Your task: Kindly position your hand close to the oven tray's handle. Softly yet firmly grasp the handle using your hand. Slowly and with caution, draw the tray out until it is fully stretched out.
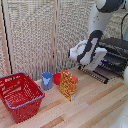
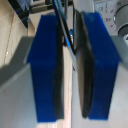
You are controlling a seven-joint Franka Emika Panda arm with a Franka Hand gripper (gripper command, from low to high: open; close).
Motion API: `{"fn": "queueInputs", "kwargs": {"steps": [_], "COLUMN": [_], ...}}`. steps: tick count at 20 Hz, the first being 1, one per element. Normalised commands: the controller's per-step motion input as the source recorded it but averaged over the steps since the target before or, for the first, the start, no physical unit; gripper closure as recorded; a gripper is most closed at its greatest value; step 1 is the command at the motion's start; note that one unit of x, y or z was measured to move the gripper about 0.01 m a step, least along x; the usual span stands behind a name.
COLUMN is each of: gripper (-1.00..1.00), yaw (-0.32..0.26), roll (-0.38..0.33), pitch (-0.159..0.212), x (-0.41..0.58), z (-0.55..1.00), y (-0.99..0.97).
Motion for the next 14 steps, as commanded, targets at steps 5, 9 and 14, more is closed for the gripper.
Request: {"fn": "queueInputs", "kwargs": {"steps": [5, 9, 14], "gripper": [-1.00, -1.00, -1.00], "yaw": [0.000, -0.014, -0.057], "roll": [0.000, -0.001, 0.021], "pitch": [0.014, 0.000, -0.003], "x": [0.009, 0.021, 0.140], "z": [0.00, 0.16, 0.26], "y": [0.02, 0.11, 0.04]}}
